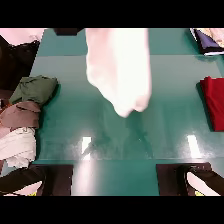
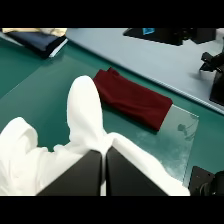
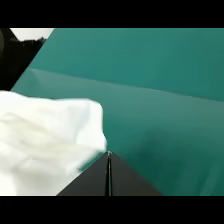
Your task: Fold the shirts.
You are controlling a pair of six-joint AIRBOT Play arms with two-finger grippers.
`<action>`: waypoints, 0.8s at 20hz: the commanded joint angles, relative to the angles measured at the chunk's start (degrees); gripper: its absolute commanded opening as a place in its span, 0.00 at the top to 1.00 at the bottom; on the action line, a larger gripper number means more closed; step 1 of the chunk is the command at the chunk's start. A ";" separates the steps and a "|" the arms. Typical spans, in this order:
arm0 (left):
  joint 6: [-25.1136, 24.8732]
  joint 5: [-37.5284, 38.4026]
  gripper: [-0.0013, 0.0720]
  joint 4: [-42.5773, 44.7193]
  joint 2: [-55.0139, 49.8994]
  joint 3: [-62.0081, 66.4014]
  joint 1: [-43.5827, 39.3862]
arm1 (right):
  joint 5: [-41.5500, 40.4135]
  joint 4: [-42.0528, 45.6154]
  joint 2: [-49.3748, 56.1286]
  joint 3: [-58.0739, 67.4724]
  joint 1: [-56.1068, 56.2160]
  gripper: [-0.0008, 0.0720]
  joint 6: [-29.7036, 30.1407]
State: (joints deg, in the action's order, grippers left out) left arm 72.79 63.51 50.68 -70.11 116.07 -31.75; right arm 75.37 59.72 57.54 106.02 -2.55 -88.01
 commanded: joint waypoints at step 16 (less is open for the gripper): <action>9.75 12.50 0.38 20.22 -1.73 -40.65 21.40 | 8.26 -0.11 1.03 0.35 -3.04 0.97 -0.02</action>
State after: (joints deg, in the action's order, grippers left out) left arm 81.03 72.60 76.64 -71.61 80.03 -17.10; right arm 80.55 59.70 57.21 106.39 -5.56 -88.01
